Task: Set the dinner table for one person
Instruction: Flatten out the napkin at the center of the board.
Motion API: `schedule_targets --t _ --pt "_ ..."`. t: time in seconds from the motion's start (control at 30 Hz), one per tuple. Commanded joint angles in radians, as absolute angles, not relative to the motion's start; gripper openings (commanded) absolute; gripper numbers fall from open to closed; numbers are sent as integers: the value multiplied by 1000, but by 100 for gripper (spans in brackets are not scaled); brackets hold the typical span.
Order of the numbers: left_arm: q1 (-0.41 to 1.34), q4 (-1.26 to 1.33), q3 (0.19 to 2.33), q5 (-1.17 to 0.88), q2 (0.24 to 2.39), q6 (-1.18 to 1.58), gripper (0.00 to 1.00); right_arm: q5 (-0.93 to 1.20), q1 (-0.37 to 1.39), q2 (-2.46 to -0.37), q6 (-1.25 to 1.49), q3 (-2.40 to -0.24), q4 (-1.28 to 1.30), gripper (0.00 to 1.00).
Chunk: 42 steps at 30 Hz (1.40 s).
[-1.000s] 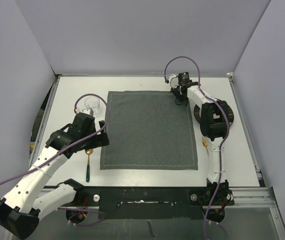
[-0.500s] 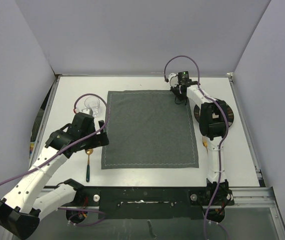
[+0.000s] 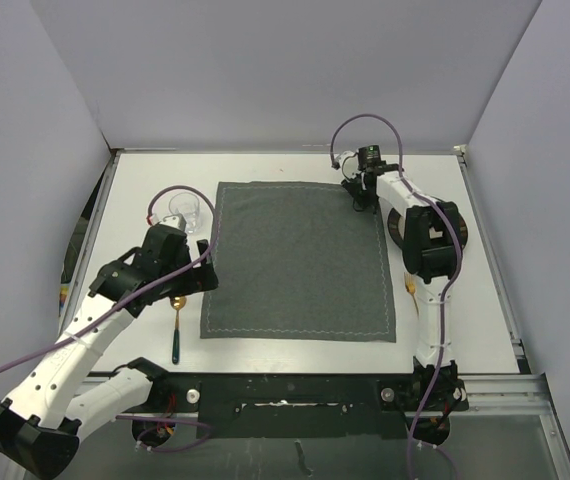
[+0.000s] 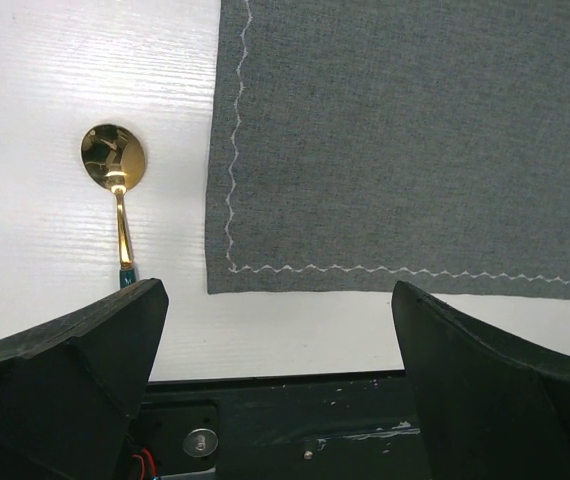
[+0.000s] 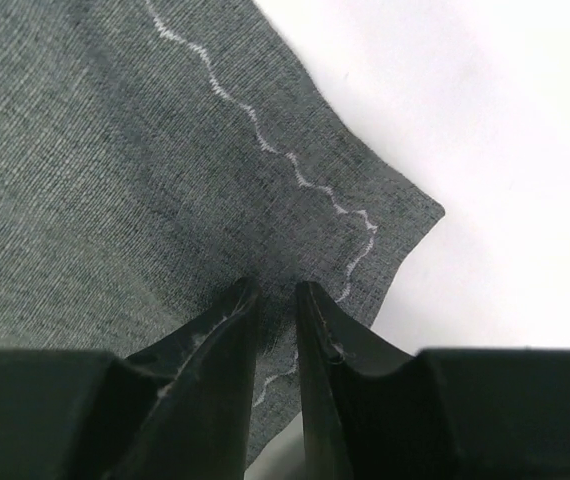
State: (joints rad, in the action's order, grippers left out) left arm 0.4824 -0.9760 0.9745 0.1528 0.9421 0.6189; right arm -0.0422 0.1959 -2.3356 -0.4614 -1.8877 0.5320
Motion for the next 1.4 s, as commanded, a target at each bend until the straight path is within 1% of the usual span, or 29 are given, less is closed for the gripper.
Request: schedule_targets --t 0.0,0.23,0.43,0.47,0.5,0.53,0.57,0.6,0.93,1.1,1.37 --pt "473 -915 981 160 901 600 98 -18 193 -2199 -442 -1817 621 26" --pt "471 -939 984 190 845 605 98 -24 194 -2027 -458 -1757 660 30" --pt "469 -956 967 187 798 613 98 -33 192 -2006 -460 -1760 677 29" --pt "469 -963 971 188 796 612 98 -28 192 -2007 -458 -1755 675 27" --pt "469 -971 974 189 794 613 98 -27 193 -2013 -456 -1753 672 22" --pt "469 -979 977 190 792 614 98 -26 192 -2024 -457 -1753 666 13" --pt "470 -986 977 191 789 615 98 -26 191 -2039 -455 -1759 660 1" --pt "469 -993 975 192 785 616 98 -24 190 -2061 -450 -1767 657 0" --pt "469 -1037 977 209 790 633 98 15 195 -2229 -417 -1888 635 0" --pt "468 -1037 981 218 805 630 98 17 198 -2270 -417 -1948 643 0" --pt "468 -1004 970 205 844 620 98 3 198 -2307 -434 -1958 632 0"
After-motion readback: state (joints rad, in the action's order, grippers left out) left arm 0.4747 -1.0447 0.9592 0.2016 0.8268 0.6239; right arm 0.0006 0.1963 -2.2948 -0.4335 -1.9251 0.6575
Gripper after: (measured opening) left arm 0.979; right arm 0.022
